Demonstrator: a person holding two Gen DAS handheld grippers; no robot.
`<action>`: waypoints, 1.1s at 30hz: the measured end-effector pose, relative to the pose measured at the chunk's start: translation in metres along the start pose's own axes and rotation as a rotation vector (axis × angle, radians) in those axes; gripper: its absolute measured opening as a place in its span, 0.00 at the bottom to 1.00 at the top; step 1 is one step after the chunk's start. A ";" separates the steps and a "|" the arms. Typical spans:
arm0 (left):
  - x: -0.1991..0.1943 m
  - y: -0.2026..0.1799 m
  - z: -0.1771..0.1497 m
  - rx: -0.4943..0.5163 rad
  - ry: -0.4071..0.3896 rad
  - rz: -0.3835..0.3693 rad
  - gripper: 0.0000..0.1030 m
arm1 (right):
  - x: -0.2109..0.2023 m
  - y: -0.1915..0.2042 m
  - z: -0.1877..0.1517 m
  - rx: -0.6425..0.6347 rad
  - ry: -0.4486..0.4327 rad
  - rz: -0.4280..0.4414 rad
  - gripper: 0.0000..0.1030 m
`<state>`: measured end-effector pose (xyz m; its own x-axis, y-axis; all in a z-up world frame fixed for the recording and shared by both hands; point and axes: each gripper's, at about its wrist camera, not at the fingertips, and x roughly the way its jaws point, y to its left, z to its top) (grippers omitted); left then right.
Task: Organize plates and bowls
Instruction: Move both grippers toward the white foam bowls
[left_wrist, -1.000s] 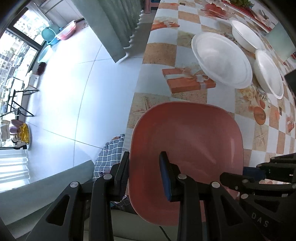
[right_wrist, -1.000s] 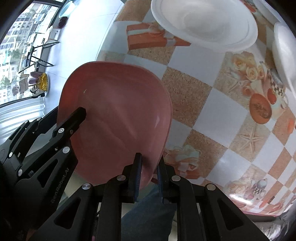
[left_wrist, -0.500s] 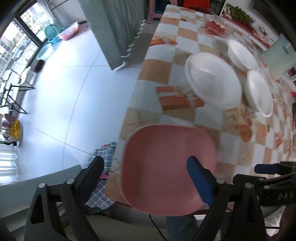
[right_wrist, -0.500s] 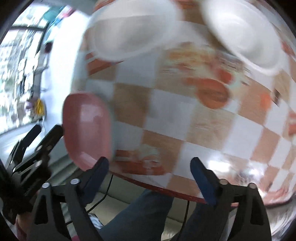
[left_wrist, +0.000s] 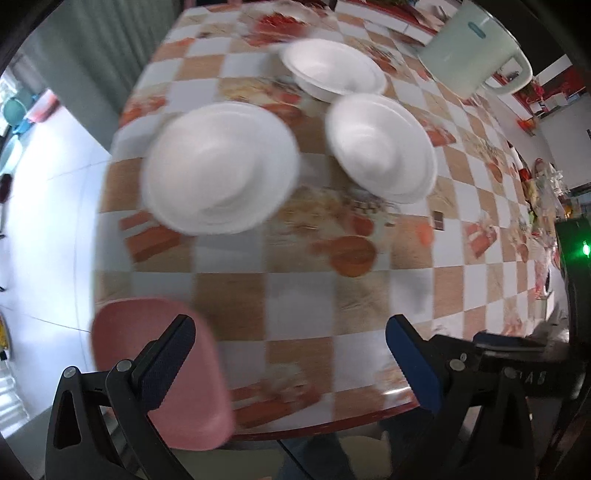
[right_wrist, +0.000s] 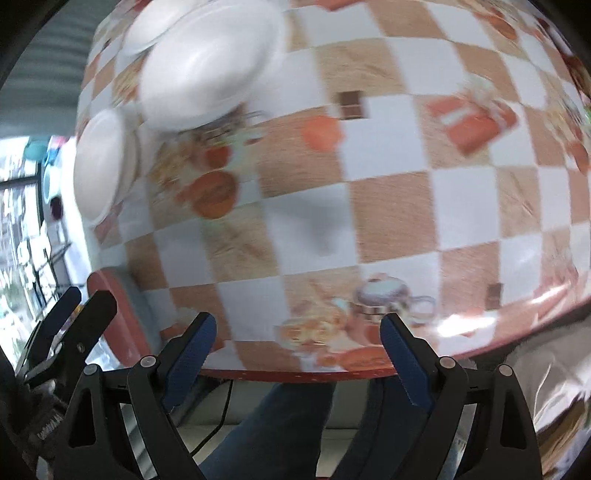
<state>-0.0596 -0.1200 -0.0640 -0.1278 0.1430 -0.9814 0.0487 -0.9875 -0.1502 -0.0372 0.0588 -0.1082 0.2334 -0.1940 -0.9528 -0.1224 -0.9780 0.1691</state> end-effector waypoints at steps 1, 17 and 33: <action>0.003 -0.005 0.003 -0.012 0.019 -0.004 1.00 | -0.002 -0.004 0.003 0.007 -0.001 -0.003 0.89; 0.032 -0.031 0.052 -0.341 0.030 -0.008 1.00 | -0.044 0.006 0.125 -0.208 -0.127 -0.111 0.89; 0.075 -0.042 0.095 -0.456 0.034 0.039 0.94 | -0.012 0.070 0.214 -0.403 -0.133 -0.147 0.89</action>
<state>-0.1651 -0.0737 -0.1204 -0.0851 0.1162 -0.9896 0.4852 -0.8626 -0.1431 -0.2552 0.0089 -0.1387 0.0913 -0.0648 -0.9937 0.2946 -0.9515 0.0891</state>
